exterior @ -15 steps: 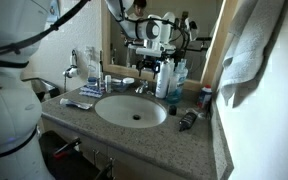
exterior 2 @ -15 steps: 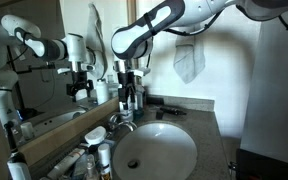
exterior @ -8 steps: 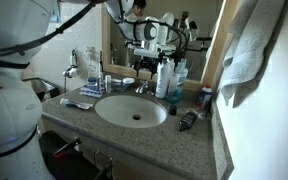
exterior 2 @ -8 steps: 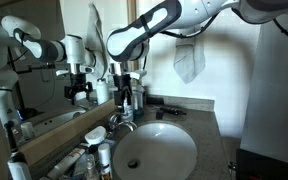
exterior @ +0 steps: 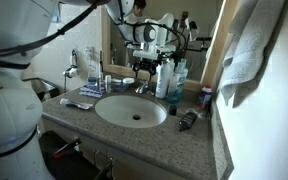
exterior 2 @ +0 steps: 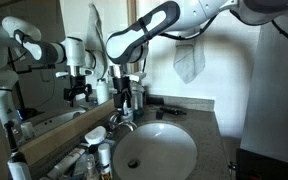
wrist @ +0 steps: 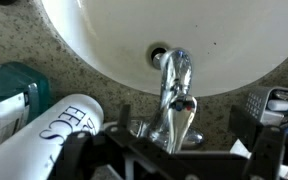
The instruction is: Open the faucet then close the faucet
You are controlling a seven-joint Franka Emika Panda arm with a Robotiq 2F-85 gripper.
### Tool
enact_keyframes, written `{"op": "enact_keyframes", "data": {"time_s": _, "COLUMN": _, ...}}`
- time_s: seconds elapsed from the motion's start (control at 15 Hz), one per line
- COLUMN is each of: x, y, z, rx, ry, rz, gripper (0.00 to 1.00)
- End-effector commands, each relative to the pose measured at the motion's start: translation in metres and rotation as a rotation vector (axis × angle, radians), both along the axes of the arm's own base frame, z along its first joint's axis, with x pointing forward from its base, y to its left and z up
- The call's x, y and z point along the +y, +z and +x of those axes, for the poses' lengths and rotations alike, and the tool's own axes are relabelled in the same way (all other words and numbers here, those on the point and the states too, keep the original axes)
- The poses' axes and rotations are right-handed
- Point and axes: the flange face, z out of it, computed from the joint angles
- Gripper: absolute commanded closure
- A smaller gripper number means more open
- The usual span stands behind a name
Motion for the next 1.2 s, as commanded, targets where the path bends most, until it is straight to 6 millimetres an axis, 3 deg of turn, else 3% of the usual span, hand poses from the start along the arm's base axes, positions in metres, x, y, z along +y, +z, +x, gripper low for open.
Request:
{"op": "enact_keyframes", "data": {"time_s": 0.0, "x": 0.0076, "y": -0.0043, "z": 0.0005, "rx": 0.008, "ry": -0.010, "rz": 0.011, "gripper": 0.00}}
{"op": "enact_keyframes", "data": {"time_s": 0.2, "x": 0.0084, "y": -0.0084, "z": 0.0005, "rx": 0.015, "ry": -0.011, "rz": 0.004, "gripper": 0.00}}
{"op": "enact_keyframes", "data": {"time_s": 0.27, "x": 0.0078, "y": -0.0086, "z": 0.0004, "rx": 0.015, "ry": -0.014, "rz": 0.003, "gripper": 0.25}}
{"op": "enact_keyframes", "data": {"time_s": 0.4, "x": 0.0070, "y": -0.0077, "z": 0.0001, "rx": 0.014, "ry": -0.015, "rz": -0.002, "gripper": 0.32}}
{"op": "enact_keyframes", "data": {"time_s": 0.93, "x": 0.0039, "y": -0.0083, "z": -0.0020, "rx": 0.031, "ry": -0.018, "rz": -0.004, "gripper": 0.95}}
{"op": "enact_keyframes", "data": {"time_s": 1.13, "x": 0.0072, "y": -0.0060, "z": -0.0016, "rx": 0.031, "ry": -0.011, "rz": -0.001, "gripper": 0.92}}
